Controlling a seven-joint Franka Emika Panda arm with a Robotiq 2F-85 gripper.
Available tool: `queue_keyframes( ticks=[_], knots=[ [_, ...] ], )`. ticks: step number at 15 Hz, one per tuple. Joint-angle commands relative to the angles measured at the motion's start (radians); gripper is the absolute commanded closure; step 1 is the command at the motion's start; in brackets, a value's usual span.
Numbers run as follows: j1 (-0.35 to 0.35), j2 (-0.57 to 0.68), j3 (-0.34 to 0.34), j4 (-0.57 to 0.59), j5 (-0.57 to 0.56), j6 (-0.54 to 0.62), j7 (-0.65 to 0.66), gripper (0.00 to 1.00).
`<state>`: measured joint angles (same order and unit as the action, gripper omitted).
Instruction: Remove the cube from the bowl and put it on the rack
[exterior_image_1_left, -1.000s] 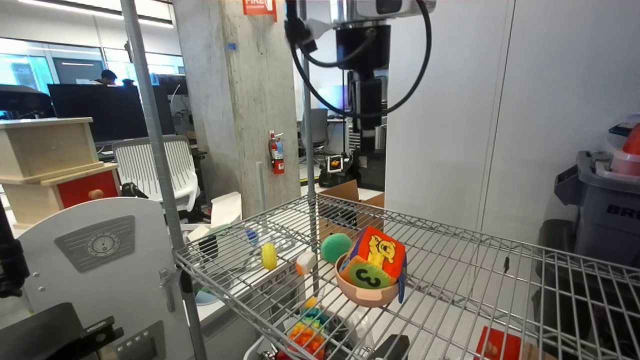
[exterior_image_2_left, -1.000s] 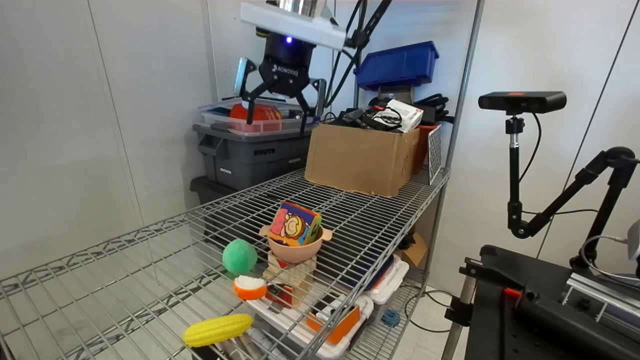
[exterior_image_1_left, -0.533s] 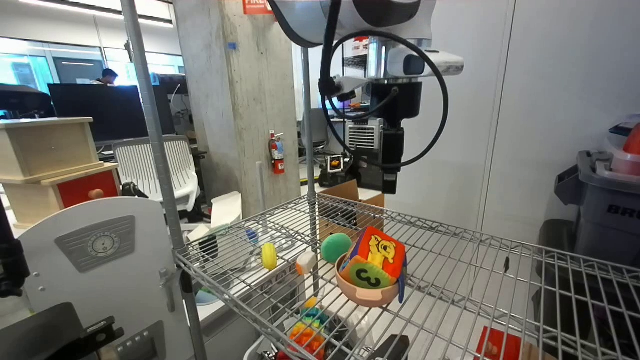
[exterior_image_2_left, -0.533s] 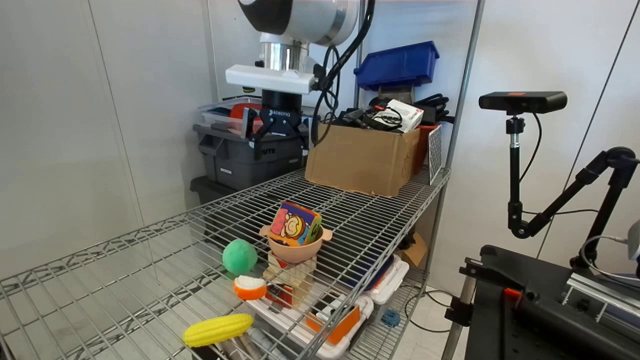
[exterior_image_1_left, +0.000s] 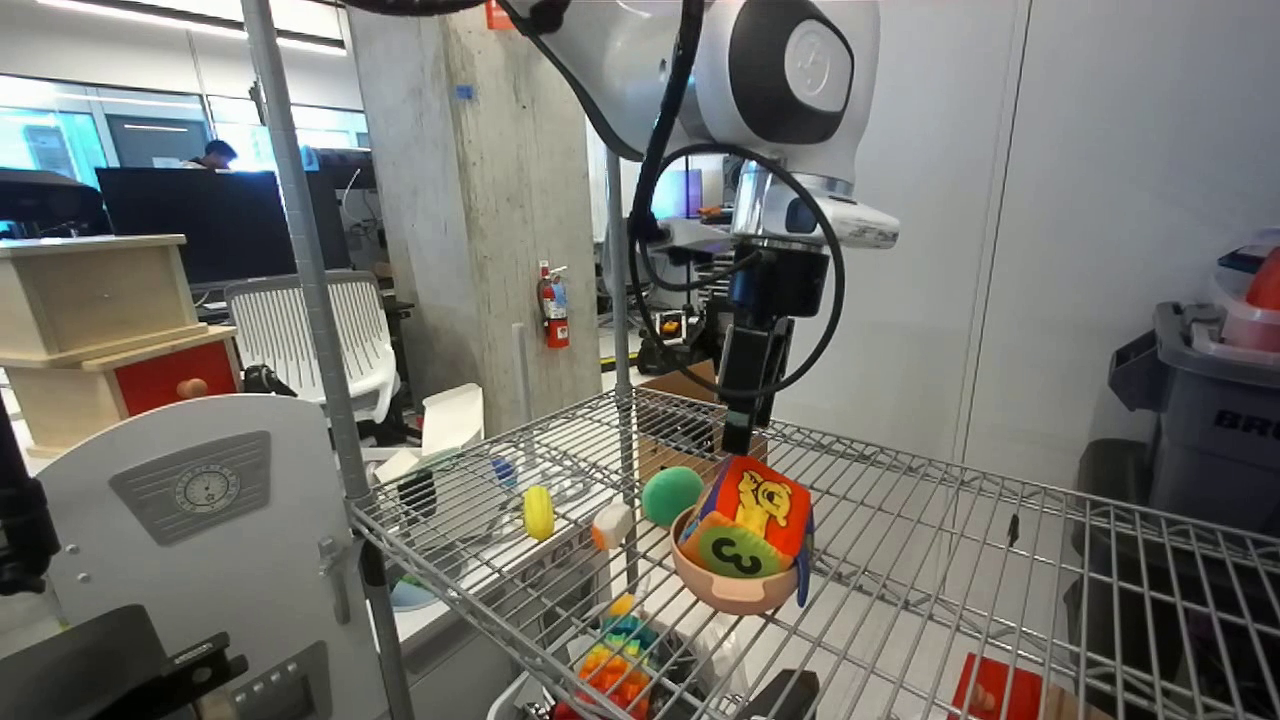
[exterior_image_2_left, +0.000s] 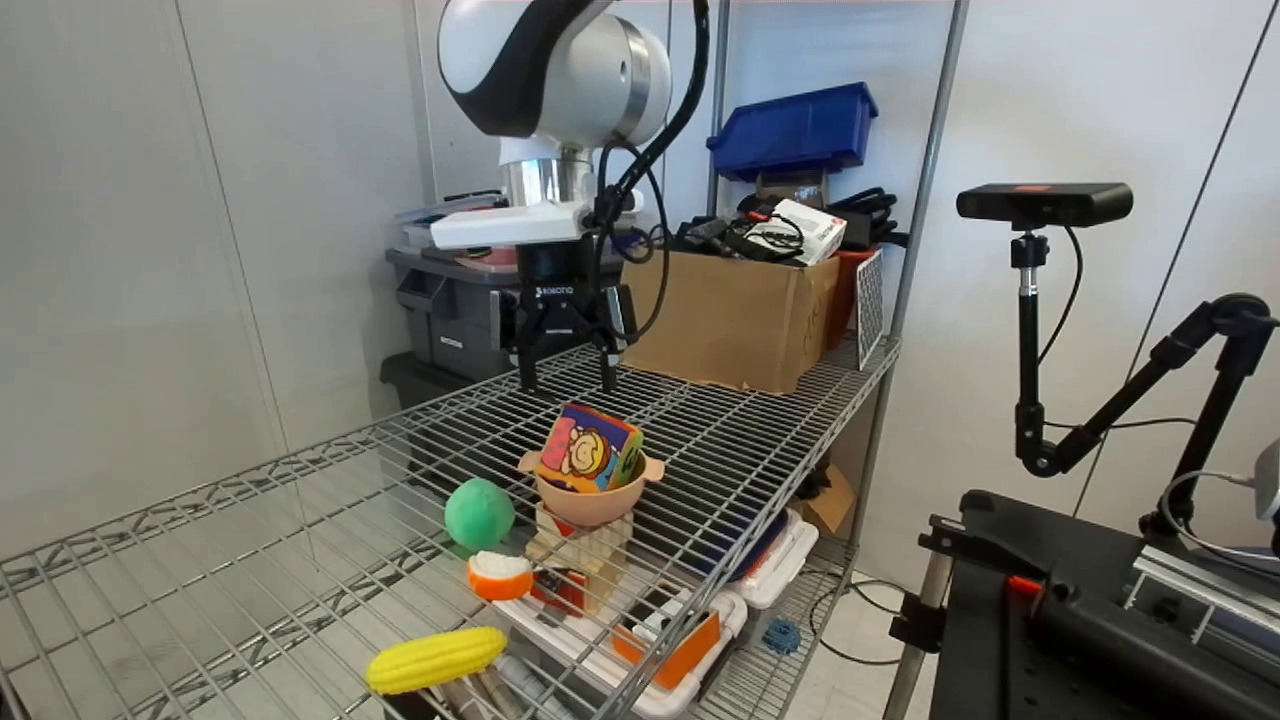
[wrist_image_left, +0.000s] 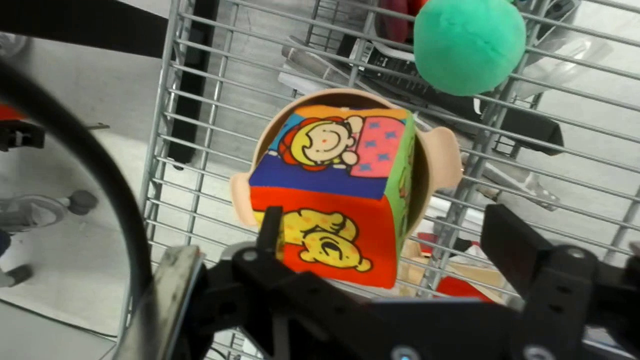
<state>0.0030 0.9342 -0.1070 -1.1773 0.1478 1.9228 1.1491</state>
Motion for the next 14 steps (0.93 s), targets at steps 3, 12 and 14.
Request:
queue_keyframes(
  ticks=[3, 12, 14],
  knots=[
    [-0.004, 0.142, -0.010, 0.207, -0.010, -0.207, 0.129, 0.00],
    [-0.013, 0.269, -0.014, 0.418, -0.044, -0.343, 0.188, 0.58],
    [-0.012, 0.274, -0.012, 0.437, -0.056, -0.348, 0.187, 0.69]
  ],
)
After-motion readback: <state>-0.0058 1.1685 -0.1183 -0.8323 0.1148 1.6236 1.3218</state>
